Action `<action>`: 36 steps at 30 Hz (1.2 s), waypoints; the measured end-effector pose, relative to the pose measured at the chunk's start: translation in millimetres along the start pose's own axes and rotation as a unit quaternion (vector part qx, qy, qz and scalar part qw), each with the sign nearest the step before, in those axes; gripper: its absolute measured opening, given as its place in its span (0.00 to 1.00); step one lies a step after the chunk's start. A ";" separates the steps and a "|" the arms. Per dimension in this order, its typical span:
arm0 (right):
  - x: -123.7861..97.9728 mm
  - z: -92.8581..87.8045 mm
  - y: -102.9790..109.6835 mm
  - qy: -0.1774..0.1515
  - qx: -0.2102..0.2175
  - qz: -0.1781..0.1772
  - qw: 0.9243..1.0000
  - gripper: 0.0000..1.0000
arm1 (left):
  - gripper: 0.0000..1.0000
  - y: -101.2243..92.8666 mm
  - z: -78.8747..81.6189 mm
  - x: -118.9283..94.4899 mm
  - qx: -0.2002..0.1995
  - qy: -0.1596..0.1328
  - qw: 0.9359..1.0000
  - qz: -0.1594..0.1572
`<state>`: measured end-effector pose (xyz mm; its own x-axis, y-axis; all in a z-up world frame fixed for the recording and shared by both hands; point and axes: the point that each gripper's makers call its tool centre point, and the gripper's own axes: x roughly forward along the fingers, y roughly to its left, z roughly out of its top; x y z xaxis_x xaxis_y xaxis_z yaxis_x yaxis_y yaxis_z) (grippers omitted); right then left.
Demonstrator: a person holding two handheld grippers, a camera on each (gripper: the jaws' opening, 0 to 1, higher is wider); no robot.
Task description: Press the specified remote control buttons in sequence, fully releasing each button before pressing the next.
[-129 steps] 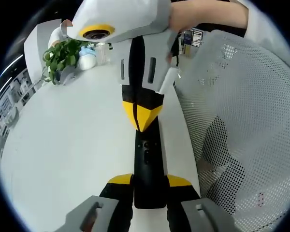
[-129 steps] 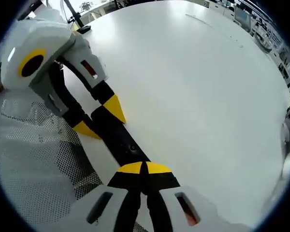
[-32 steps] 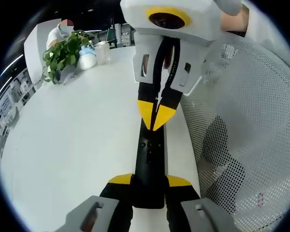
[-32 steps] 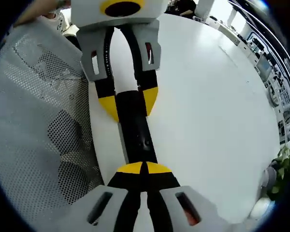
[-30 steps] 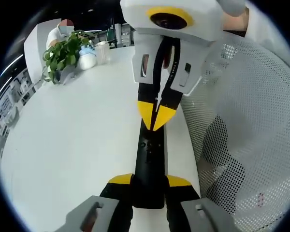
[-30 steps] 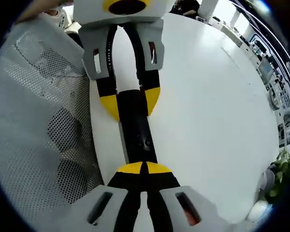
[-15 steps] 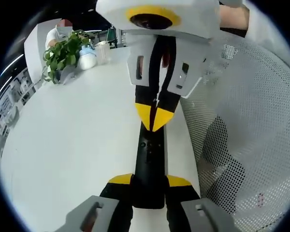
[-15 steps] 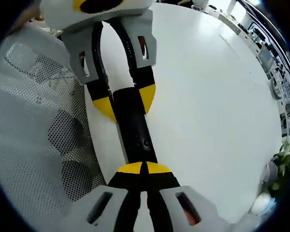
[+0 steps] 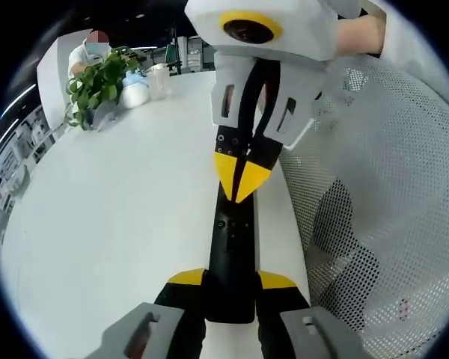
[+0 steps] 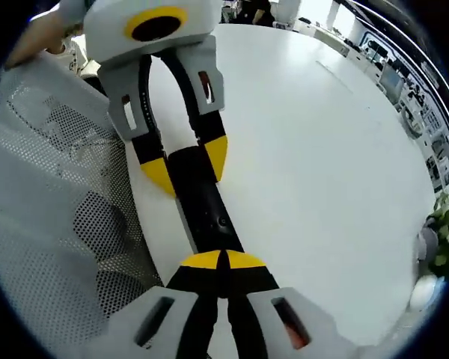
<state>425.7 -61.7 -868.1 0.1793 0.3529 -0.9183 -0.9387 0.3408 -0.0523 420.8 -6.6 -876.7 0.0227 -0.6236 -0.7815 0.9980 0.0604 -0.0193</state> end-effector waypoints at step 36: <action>2.1 5.4 3.7 -0.029 -0.036 -0.013 0.999 0.00 | 0.24 1.3 -0.3 0.3 0.001 0.001 1.000 -0.001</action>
<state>424.2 -55.0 -868.1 0.2185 0.3949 -0.8923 -0.9519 0.2875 -0.1059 422.1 -6.5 -877.1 0.0215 -0.6226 -0.7823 0.9981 0.0584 -0.0190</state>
